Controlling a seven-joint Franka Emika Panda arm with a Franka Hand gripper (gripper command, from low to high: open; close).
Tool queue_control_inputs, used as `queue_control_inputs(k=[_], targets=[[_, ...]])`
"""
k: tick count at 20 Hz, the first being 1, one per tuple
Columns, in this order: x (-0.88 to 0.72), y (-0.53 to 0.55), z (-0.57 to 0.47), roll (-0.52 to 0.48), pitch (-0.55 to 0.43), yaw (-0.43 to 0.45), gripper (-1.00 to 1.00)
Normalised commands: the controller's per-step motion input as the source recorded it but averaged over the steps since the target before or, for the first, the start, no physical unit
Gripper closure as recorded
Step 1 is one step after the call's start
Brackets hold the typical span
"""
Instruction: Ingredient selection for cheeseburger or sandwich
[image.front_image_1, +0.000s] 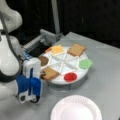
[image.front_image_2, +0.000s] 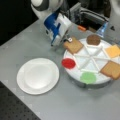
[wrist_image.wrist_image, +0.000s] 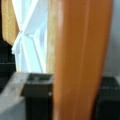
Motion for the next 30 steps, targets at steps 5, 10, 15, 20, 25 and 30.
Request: queue_control_inputs(k=[5,10,15,20,25,30], targets=[[0.40,-0.35,-0.12,0.322,-0.011,0.244,1.00],[0.38,-0.44,-0.03,0.307,0.053,0.251,1.00],[0.35,-0.43,0.00,0.255,0.128,0.269,1.00],[0.34,-0.35,0.06,0.134,0.256,0.309,1.00],[0.36,-0.33,0.25,0.048,0.249,0.313,1.00],[0.37,-0.24,0.25,-0.057,0.120,0.261,1.00]])
